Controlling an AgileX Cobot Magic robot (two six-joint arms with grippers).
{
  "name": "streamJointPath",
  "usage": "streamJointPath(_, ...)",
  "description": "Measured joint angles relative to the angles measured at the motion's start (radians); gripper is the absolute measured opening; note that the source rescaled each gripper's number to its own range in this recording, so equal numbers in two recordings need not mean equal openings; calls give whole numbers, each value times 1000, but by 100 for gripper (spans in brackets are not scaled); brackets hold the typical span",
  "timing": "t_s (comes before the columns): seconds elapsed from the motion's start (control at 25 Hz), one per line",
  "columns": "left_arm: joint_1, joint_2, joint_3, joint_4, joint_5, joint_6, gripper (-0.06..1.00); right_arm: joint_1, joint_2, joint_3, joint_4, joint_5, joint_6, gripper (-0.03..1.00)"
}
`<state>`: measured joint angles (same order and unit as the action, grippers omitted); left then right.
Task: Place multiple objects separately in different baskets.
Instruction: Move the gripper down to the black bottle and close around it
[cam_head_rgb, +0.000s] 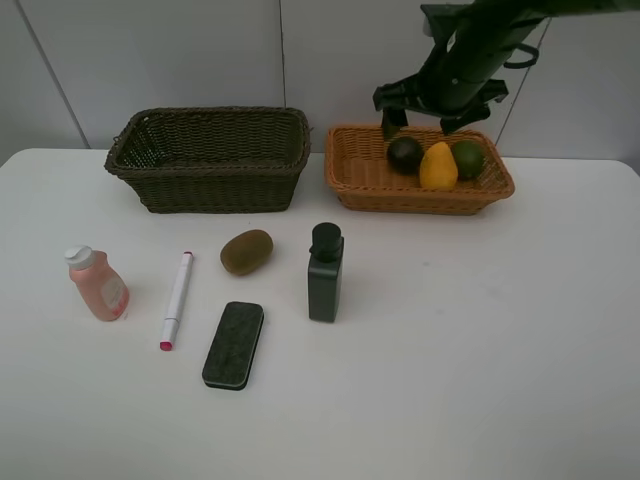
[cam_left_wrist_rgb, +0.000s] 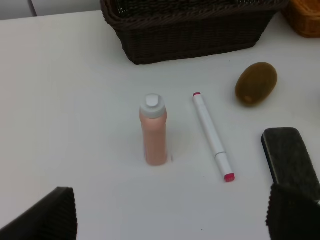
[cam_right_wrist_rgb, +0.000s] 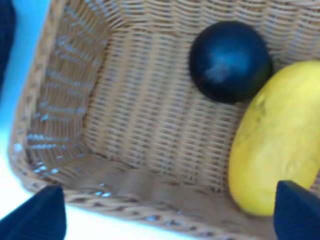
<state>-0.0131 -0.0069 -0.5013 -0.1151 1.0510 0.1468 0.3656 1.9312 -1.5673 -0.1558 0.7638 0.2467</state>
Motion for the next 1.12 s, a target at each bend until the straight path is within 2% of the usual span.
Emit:
streamJointPath(0.24,0,0,0,0,0,0,100,143,-67,0,-109,104,226,100)
streamJointPath(0.64,0,0,0,0,0,0,100,342,-82,-3,-123,230,529,100)
streamJointPath(0.84,0,0,0,0,0,0,100,397,-56,-4,-124,252,594,100)
streamJointPath(1.12,0,0,0,0,0,0,100,409,-1,28,-67,249,612,100)
